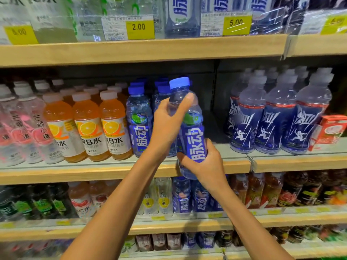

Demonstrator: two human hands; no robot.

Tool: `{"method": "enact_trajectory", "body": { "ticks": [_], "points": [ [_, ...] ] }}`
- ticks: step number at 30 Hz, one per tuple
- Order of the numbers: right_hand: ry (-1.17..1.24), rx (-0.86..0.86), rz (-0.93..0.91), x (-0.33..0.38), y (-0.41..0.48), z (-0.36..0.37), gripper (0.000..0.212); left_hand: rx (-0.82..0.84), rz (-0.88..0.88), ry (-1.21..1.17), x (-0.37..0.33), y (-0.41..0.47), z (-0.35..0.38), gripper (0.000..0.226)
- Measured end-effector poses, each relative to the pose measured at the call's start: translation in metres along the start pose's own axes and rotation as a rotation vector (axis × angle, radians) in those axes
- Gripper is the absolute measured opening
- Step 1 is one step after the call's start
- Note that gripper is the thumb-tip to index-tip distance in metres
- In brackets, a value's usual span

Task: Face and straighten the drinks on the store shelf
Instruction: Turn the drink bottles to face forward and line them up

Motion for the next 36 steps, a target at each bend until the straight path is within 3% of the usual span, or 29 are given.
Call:
{"method": "enact_trajectory", "body": {
  "ticks": [4, 7, 9, 12, 15, 17, 19, 21, 23, 25, 27, 30, 33, 36],
  "points": [
    [-0.188, -0.073, -0.088, 0.009, -0.006, 0.003, 0.059, -0.133, -0.018, -0.046, 0.001, 0.001, 0.003, 0.041],
    [-0.096, -0.005, -0.080, 0.007, -0.007, 0.008, 0.061, -0.133, -0.022, -0.069, 0.000, 0.005, 0.000, 0.022],
    [0.101, 0.077, -0.044, 0.003, -0.004, 0.007, 0.061, -0.072, -0.062, -0.160, -0.001, 0.009, -0.001, 0.013],
    [0.449, 0.254, 0.150, -0.006, -0.002, 0.010, 0.079, 0.127, -0.219, -0.324, 0.003, 0.016, 0.002, 0.022],
    [0.682, 0.466, 0.298, -0.004, -0.008, 0.023, 0.072, 0.501, -0.277, -0.436, -0.005, 0.010, 0.023, 0.032],
    [0.780, 0.558, 0.333, 0.000, -0.010, 0.030, 0.076, 0.709, -0.266, -0.543, -0.013, 0.003, 0.036, 0.053],
    [0.812, 0.635, 0.293, 0.010, -0.012, 0.038, 0.079, 0.834, -0.278, -0.608, -0.015, -0.001, 0.044, 0.067],
    [0.754, 0.620, 0.285, 0.013, -0.010, 0.041, 0.092, 0.908, -0.302, -0.643, -0.011, -0.004, 0.049, 0.066],
    [0.657, 0.558, 0.290, 0.009, -0.008, 0.039, 0.110, 0.940, -0.325, -0.674, -0.005, -0.007, 0.051, 0.065],
    [0.592, 0.528, 0.274, 0.010, -0.008, 0.038, 0.115, 0.925, -0.339, -0.687, 0.003, -0.006, 0.049, 0.069],
    [0.570, 0.518, 0.253, 0.011, -0.009, 0.038, 0.102, 0.895, -0.330, -0.662, 0.008, -0.004, 0.045, 0.072],
    [0.449, 0.475, 0.175, 0.010, -0.005, 0.032, 0.057, 0.826, -0.284, -0.529, 0.010, 0.001, 0.038, 0.075],
    [0.340, 0.404, 0.105, 0.011, 0.000, 0.026, 0.042, 0.717, -0.257, -0.364, 0.013, 0.006, 0.029, 0.083],
    [0.292, 0.317, 0.031, 0.015, 0.004, 0.021, 0.030, 0.603, -0.221, -0.203, 0.016, 0.010, 0.020, 0.054]
  ]
}}
Point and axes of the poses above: each hand's wrist, its own y-axis towards the middle knuckle, its own z-axis out of the palm, x = y × z, the point moved 8 cm from there along y, towards the middle knuckle, and after that the axes turned 11 degrees about -z, right-handed, at the moved point
